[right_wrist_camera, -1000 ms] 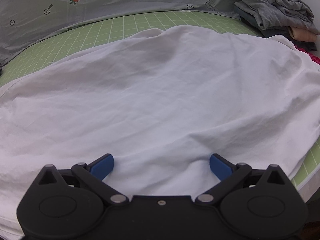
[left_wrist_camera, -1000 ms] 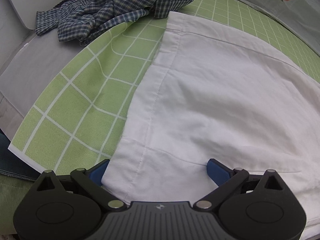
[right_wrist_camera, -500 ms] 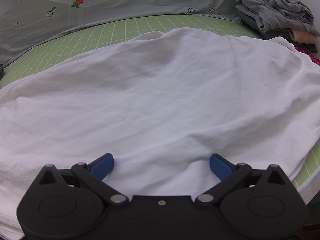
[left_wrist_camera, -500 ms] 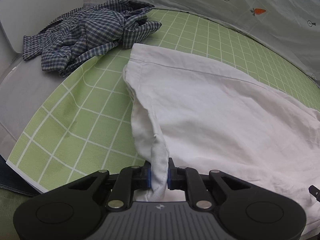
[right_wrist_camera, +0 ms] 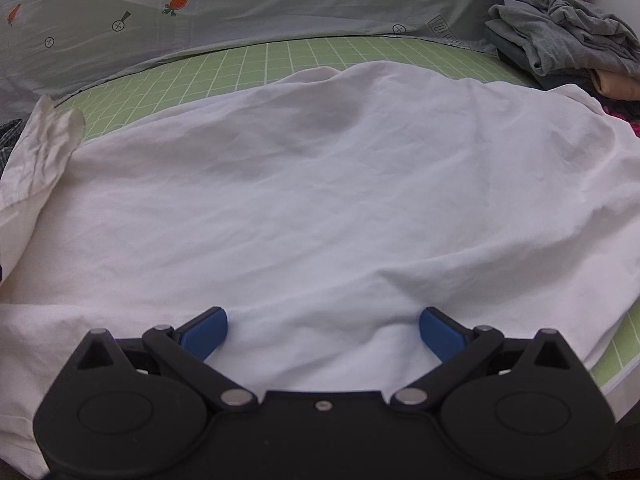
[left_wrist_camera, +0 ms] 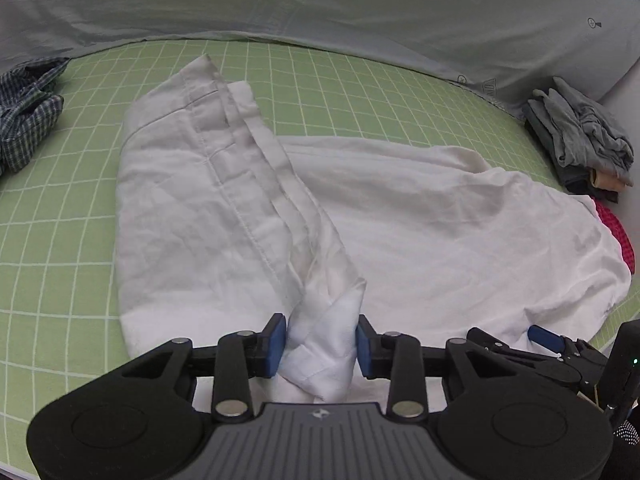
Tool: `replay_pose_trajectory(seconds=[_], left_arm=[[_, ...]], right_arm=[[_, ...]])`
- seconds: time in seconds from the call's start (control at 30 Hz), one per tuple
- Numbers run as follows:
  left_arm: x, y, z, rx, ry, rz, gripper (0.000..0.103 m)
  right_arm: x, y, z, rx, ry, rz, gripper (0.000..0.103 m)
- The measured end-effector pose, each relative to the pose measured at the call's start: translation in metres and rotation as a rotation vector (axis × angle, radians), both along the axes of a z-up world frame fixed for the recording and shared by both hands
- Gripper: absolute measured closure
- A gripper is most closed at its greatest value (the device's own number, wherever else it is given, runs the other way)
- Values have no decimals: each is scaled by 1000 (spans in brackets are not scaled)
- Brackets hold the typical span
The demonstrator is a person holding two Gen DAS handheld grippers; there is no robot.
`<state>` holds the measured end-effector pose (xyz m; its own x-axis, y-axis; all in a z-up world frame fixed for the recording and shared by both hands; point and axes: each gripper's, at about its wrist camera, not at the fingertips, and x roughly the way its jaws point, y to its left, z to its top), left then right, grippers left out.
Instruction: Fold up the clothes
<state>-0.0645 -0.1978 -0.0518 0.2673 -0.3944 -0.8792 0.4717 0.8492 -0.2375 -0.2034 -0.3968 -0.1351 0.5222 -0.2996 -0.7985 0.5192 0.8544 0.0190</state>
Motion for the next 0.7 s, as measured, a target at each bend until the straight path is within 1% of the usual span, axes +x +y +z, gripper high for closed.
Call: replay_pose_trajectory(seconds=[0.07, 0.13, 0.2, 0.27, 0.3, 0.37, 0.43, 0.47, 0.6, 0.7], left_arm=[[-3, -5, -11, 42, 5, -27, 58], [-5, 0, -2, -5, 9, -19, 49], [-5, 9, 11, -66, 5, 1, 23], [-5, 19, 27, -131, -12, 35, 14], [-4, 23, 32, -128, -36, 47, 11], [-3, 30, 42, -100, -93, 71, 7], [2, 36, 45, -42, -153, 101, 7], [5, 42, 44, -19, -164, 119, 7], [18, 65, 28, 37, -107, 191, 7], [20, 79, 14, 67, -66, 225, 7]], right_arm=[[0, 0, 0, 2, 3, 8, 0], [2, 0, 2, 9, 17, 20, 0], [5, -1, 4, 11, 37, 35, 0], [8, 3, 11, -18, 42, 54, 0], [10, 5, 15, -33, 42, 64, 0], [17, 13, 28, -59, -2, 99, 0], [28, 20, 37, -52, -32, 140, 0], [37, 25, 40, -41, -48, 169, 0], [72, 45, 41, 38, -69, 253, 0], [99, 63, 36, 77, -57, 304, 0]])
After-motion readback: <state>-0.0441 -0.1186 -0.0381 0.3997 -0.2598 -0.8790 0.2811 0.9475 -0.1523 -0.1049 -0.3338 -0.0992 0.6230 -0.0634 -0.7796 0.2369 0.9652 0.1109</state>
